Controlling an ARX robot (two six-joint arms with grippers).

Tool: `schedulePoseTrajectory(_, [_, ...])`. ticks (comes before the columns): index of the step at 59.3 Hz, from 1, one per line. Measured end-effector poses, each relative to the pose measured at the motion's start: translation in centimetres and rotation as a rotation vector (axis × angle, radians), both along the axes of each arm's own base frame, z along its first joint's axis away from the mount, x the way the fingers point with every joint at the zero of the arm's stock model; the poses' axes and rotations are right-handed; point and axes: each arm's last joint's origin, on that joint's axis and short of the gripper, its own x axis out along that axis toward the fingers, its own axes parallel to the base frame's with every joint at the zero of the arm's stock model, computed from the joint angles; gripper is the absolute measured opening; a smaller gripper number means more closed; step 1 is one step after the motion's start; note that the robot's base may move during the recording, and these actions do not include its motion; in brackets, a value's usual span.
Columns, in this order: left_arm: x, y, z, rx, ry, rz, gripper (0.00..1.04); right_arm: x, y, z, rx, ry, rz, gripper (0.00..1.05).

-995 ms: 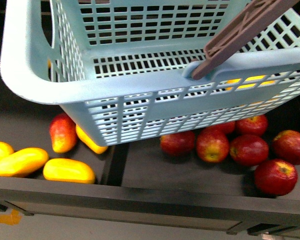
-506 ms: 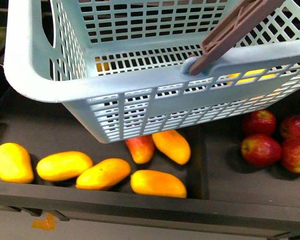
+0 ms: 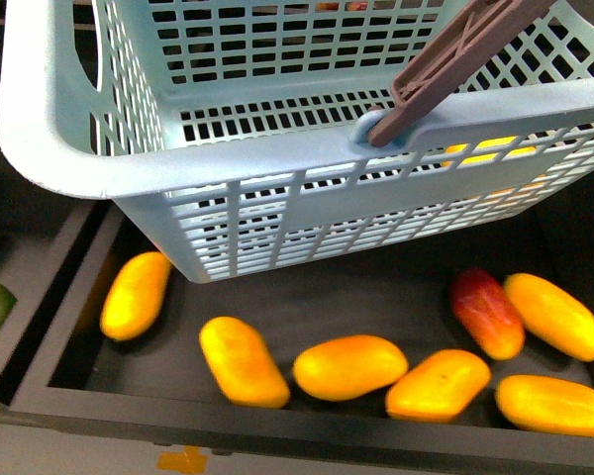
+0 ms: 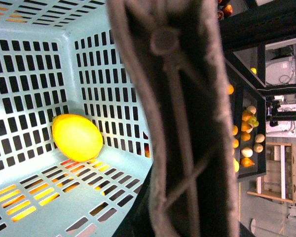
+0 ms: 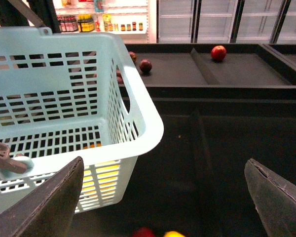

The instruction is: Pick lemon and mango into basket

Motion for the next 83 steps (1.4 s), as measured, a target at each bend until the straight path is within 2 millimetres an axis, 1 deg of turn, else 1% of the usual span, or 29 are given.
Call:
schedulePoseTrajectory(10, [0.0, 0.0, 0.0, 0.002, -0.002, 0.000, 0.05, 0.0, 0.0, 0.0, 0.000, 0.000, 0.001, 0.96])
schedulePoseTrajectory(22, [0.5, 0.7, 0.0, 0.020, -0.018, 0.044, 0.05, 0.0, 0.0, 0.0, 0.000, 0.002, 0.006, 0.96])
schedulePoseTrajectory(35, [0.1, 0.2, 0.0, 0.003, -0.004, 0.004, 0.05, 0.0, 0.0, -0.1, 0.005, 0.005, -0.003, 0.96])
schedulePoseTrajectory(38, [0.0, 0.0, 0.0, 0.001, -0.003, -0.004, 0.05, 0.8, 0.1, -0.1, 0.113, 0.240, -0.196, 0.96])
schedulePoseTrajectory(39, [0.0, 0.0, 0.0, -0.002, 0.000, -0.006, 0.05, 1.0, -0.1, 0.2, 0.173, 0.337, -0.305, 0.96])
schedulePoseTrajectory(40, [-0.1, -0.1, 0.0, -0.004, 0.002, -0.008, 0.05, 1.1, -0.2, 0.3, 0.202, 0.391, -0.369, 0.96])
schedulePoseTrajectory(43, [-0.2, -0.2, 0.0, -0.004, 0.001, -0.017, 0.05, 0.6, -0.7, 0.1, 0.275, 0.510, -0.505, 0.96])
schedulePoseTrajectory(47, [-0.2, -0.2, 0.0, -0.006, 0.005, -0.014, 0.05, 0.1, -1.2, -0.4, 0.320, 0.580, -0.558, 0.96])
schedulePoseTrajectory(56, [-0.1, -0.1, 0.0, 0.005, -0.006, 0.001, 0.05, 0.3, -2.8, -0.7, 0.362, 0.590, -0.617, 0.96])
schedulePoseTrajectory(62, [0.1, 0.1, 0.0, 0.005, -0.005, 0.007, 0.05, 0.9, -4.7, -1.5, 0.362, 0.637, -0.637, 0.96])
schedulePoseTrajectory(75, [0.0, 0.0, 0.0, -0.001, -0.001, -0.004, 0.05, 2.7, -7.0, -3.3, 0.310, 0.691, -0.559, 0.96])
schedulePoseTrajectory(79, [-0.1, -0.1, 0.0, -0.001, -0.001, -0.004, 0.05, 3.7, -8.5, -4.5, 0.248, 0.713, -0.512, 0.96])
schedulePoseTrajectory(83, [-0.1, -0.1, 0.0, 0.000, -0.002, -0.003, 0.05, 4.6, -9.5, -5.8, 0.185, 0.734, -0.477, 0.96])
